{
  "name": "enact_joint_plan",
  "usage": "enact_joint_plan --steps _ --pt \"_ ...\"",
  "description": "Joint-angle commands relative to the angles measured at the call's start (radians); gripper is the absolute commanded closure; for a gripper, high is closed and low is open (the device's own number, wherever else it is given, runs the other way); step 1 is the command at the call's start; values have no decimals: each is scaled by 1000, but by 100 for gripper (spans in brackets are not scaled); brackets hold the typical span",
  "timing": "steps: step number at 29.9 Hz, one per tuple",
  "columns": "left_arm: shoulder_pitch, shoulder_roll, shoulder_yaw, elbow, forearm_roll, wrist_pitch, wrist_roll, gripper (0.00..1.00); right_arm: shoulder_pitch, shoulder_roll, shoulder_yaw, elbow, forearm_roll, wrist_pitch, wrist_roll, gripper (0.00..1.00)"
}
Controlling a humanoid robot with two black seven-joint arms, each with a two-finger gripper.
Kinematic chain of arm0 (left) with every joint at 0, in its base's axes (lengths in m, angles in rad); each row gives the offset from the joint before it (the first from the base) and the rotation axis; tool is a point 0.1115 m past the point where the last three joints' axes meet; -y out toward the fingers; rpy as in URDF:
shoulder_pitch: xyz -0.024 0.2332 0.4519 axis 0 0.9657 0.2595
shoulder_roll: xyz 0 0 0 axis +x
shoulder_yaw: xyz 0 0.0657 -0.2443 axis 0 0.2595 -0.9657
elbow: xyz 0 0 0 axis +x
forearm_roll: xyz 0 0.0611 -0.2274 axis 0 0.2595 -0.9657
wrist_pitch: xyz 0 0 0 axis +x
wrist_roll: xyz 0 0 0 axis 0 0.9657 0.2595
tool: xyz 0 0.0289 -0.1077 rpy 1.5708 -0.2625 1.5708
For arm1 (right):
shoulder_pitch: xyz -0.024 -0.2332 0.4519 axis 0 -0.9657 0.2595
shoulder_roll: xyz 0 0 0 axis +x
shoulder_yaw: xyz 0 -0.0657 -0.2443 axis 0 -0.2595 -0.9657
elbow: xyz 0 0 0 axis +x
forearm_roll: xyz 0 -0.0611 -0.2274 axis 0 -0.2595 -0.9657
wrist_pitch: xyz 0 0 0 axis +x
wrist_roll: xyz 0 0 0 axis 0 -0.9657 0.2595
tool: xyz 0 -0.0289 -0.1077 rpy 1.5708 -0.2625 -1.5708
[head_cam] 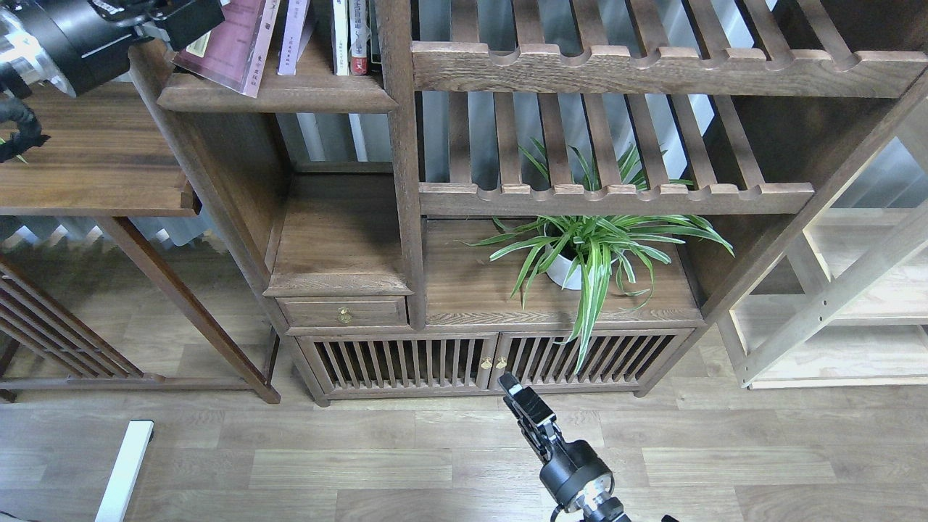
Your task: Organize books on shelf
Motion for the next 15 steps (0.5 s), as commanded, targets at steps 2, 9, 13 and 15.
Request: enact_joint_plan --steps 2,9,13,15 --pt "64 1 -19 -69 -52 0 -3 40 17 0 2 24 0 0 -3 42" --pt "159 -2 -78 -128 -81 0 -3 39 38 0 2 37 -2 0 -9 42" --pt "212 -2 -88 -144 -123 0 -3 39 58 0 20 47 -2 0 -9 42" --pt "242 -2 -92 -166 -132 0 -3 39 74 0 22 47 -2 0 -9 42"
